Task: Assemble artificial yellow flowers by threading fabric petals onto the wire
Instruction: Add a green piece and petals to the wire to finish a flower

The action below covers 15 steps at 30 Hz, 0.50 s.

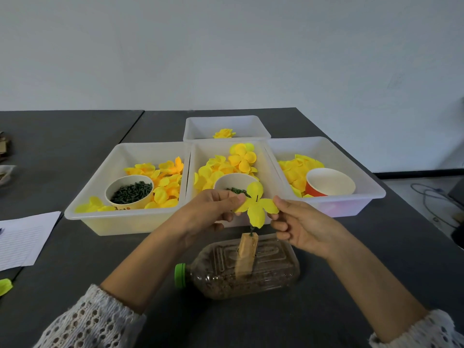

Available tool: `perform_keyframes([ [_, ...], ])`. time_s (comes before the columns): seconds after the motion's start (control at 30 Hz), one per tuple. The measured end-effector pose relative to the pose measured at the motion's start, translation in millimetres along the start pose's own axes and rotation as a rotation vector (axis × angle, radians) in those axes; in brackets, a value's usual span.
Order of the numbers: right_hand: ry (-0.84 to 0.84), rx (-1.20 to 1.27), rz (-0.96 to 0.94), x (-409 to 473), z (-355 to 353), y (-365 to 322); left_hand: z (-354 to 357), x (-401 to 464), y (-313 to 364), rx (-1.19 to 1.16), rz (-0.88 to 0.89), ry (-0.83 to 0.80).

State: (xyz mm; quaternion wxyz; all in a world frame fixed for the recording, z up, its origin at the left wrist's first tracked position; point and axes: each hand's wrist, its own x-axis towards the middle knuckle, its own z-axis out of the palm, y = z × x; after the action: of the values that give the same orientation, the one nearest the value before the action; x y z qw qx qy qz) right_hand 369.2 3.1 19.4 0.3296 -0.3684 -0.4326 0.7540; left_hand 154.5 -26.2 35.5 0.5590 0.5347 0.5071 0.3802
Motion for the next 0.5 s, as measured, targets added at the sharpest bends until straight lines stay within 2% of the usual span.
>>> perform_keyframes([
  [0.17,0.070,-0.083,0.113,-3.3,-1.1,12.0,2.5,-3.1,-17.6,0.018,-0.048,-0.020],
  [0.3,0.090,-0.159,0.178,-6.9,-1.4,13.9,3.2,-4.8,-22.8,0.131,-0.085,-0.030],
  [0.5,0.125,-0.355,0.160,-8.2,-0.4,11.4,0.0,-0.8,-29.9,0.372,-0.080,-0.032],
])
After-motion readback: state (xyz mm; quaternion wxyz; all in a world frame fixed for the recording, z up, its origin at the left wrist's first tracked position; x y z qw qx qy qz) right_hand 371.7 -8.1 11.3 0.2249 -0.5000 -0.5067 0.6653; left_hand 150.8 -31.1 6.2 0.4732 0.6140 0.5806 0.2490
